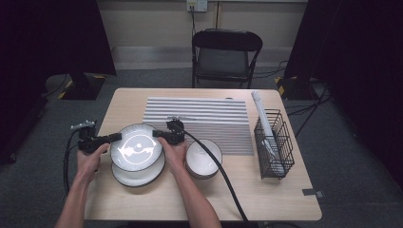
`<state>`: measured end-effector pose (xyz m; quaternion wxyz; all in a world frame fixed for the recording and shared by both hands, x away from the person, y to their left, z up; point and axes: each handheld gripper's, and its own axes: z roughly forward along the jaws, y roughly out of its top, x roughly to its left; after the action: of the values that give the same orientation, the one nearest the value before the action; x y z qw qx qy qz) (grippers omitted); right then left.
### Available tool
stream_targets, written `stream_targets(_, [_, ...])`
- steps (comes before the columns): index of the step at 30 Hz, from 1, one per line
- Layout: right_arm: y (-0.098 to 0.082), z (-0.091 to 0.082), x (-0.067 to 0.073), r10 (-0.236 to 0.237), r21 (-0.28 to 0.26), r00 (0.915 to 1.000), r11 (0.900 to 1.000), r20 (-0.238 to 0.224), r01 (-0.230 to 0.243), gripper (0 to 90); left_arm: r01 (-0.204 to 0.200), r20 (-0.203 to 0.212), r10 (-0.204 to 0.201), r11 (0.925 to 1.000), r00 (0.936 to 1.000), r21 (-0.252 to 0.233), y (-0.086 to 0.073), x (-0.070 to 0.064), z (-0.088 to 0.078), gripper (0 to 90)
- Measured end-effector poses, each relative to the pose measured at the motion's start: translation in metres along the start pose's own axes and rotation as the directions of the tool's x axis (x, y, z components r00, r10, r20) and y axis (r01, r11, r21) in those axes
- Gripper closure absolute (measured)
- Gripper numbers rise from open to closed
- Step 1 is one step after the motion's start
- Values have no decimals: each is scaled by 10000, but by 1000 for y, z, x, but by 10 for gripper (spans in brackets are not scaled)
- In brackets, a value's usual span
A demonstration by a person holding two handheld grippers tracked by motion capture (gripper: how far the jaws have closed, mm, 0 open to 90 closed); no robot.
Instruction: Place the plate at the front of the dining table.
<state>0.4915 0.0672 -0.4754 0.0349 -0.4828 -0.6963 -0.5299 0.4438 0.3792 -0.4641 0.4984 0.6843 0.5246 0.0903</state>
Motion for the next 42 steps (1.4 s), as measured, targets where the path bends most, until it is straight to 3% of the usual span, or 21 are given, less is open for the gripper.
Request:
stream_targets(2, [1, -1, 1, 26, -134, 10000, 9999, -24, -26, 854, 140, 46, -140, 9999, 9999, -26, 0, 0, 0, 750])
stream_targets(3, [2, -2, 1, -62, -214, 10000, 9998, 24, 63, 854, 33, -49, -33, 10000, 10000, 43, 0, 1, 0, 749])
stream_targets(6, [2, -2, 0, -70, -253, 10000, 9997, 5, 70, 854, 315, -7, -315, 9995, 9995, 46, -1, 4, 0, 716])
stream_targets(7, [2, -2, 1, -260, -314, 9997, 9992, 8, 260, 854, 424, 60, -424, 9991, 9991, 4, -2, 5, 0, 715])
stream_targets(13, [3, -3, 0, -224, -417, 9997, 9989, 101, 228, 854, 658, 283, -660, 9978, 9974, 77, -3, 7, 0, 725])
stream_targets(16, [4, -4, -1, -240, -497, 9995, 9985, 205, 250, 854, 615, 418, -621, 9980, 9972, 164, -3, 6, 0, 728])
stream_targets(21, [4, -5, -2, -196, -557, 9994, 9982, 288, 212, 854, 255, 113, -260, 9986, 9996, 464, -2, 2, 0, 787])
stream_targets(24, [4, -5, -2, -246, -608, 9992, 9978, 314, 265, 854, 470, 162, -478, 9977, 9987, 496, -3, 2, 0, 814])
stream_targets(26, [4, -5, -1, -306, -636, 9990, 9974, 323, 326, 854, 271, 10, -272, 9979, 9996, 580, -1, 0, 0, 816])
stream_targets(35, [7, -8, 2, -449, -757, 9985, 9960, 324, 473, 851, 109, -76, -106, 9991, 9999, 406, 2, 0, -3, 845])
stream_targets(42, [15, -13, 10, -711, -1074, 9967, 9914, 382, 748, 847, 349, -70, -349, 9993, 9994, 97, 7, -3, -5, 851])
